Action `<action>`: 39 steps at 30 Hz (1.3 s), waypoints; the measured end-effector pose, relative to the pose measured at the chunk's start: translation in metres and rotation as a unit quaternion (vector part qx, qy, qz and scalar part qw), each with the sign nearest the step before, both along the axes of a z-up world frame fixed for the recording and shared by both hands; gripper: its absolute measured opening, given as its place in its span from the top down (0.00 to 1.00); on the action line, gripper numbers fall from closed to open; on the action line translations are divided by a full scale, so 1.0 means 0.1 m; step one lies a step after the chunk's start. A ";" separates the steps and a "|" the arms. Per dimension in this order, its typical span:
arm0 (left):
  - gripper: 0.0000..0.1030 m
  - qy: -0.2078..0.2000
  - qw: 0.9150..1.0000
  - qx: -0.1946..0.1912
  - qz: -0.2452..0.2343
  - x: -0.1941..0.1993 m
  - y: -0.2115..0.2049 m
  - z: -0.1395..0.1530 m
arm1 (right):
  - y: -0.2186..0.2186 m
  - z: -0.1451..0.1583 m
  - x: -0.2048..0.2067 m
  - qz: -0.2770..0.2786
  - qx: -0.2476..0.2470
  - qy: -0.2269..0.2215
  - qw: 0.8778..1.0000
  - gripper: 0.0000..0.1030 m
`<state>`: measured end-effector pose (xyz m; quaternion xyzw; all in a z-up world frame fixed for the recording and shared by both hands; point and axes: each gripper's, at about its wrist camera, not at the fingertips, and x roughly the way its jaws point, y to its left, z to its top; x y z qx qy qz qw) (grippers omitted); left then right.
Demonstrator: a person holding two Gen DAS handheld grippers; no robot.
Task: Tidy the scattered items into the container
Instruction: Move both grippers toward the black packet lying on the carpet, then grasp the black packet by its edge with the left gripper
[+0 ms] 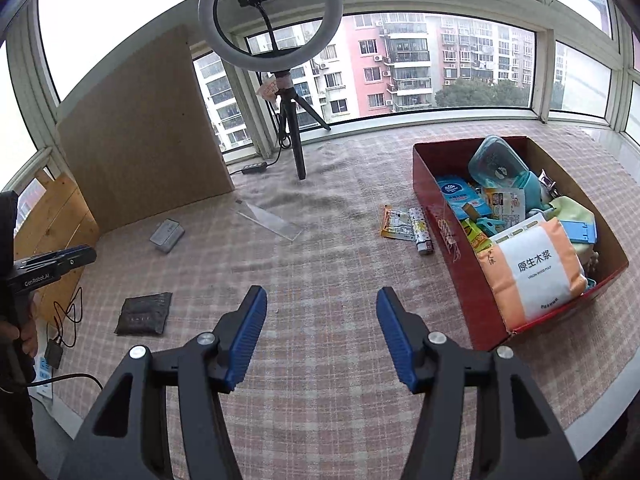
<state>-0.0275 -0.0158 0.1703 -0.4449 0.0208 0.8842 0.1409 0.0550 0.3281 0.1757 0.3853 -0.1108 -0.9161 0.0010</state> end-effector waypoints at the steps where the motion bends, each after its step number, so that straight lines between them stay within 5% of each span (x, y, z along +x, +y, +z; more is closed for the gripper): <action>1: 0.72 -0.004 1.000 0.002 0.016 0.05 -0.14 -0.04 | -0.09 0.00 -0.05 0.013 -0.002 -0.001 1.000 0.45; 9: 0.60 -0.038 0.995 0.027 0.088 0.27 -0.94 -0.48 | -1.02 -0.33 -0.60 0.122 -0.073 -0.038 0.989 0.45; 18: 0.60 -0.078 0.992 0.044 0.092 0.18 -1.08 -1.12 | -2.00 -1.10 -1.15 0.172 -0.093 -0.129 0.972 0.45; 32: 0.61 -0.107 0.991 0.059 0.053 -0.06 -0.99 -1.49 | -2.33 -1.51 -1.52 0.172 -0.094 -0.197 0.961 0.45; 39: 0.61 -0.106 0.991 0.080 0.016 -0.11 -0.87 -1.49 | -2.50 -1.54 -1.51 0.194 -0.095 -0.190 0.958 0.45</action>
